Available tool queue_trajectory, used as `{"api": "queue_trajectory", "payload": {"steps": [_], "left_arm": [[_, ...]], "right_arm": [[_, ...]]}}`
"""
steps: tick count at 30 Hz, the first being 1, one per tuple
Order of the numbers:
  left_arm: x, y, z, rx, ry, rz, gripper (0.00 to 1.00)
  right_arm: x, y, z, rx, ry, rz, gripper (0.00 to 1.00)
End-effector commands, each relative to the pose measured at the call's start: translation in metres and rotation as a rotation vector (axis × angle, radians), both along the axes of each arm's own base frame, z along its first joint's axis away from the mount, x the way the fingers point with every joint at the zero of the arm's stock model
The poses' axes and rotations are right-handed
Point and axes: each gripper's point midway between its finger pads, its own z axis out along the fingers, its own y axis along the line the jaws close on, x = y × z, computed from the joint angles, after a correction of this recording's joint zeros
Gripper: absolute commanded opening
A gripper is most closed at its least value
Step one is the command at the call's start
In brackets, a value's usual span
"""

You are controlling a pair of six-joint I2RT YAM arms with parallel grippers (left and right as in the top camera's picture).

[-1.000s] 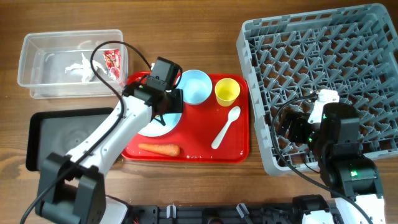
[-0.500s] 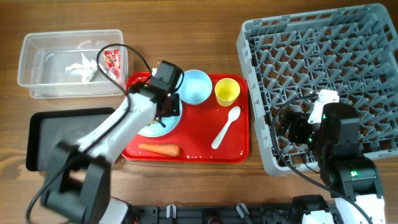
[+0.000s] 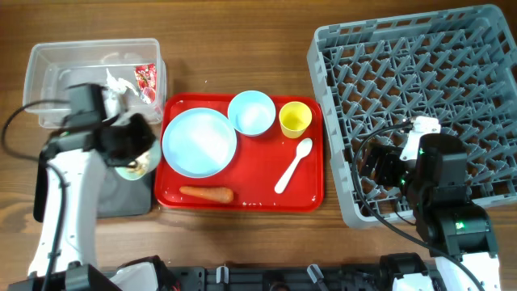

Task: Sort waste into correct bins and load items into the dishwasher rack
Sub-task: 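Tip the plate over the black tray with the left gripper to dump rice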

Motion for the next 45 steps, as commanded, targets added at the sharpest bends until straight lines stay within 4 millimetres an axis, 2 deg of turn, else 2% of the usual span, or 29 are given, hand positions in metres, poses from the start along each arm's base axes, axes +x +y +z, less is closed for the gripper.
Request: {"api": "queue_trajectory", "payload": {"steps": [1, 3, 6, 10, 13, 45], "left_arm": [[-0.005, 0.005, 0.002, -0.268, -0.135, -0.039, 0.04], [-0.009, 0.028, -0.001, -0.423, -0.244, 0.028, 0.04], [-0.013, 0.040, 0.016, -0.606, -0.430, 0.010, 0.04], [-0.014, 0.049, 0.028, -0.737, -0.592, -0.009, 0.04], [-0.013, 0.051, 0.022, -0.751, -0.597, -0.009, 0.04], [-0.014, 0.051, 0.018, -0.731, -0.595, -0.018, 0.04]], "right_arm": [[0.002, 0.002, 0.008, 0.021, -0.016, -0.001, 1.00], [0.002, 0.002, 0.008, 0.021, -0.016, -0.001, 1.00], [0.002, 0.002, 0.008, 0.021, -0.016, -0.001, 1.00], [0.002, 0.002, 0.008, 0.021, -0.016, -0.001, 1.00], [0.002, 0.002, 0.008, 0.021, -0.016, -0.001, 1.00], [0.002, 0.003, 0.007, 0.023, -0.014, 0.002, 1.00]]}}
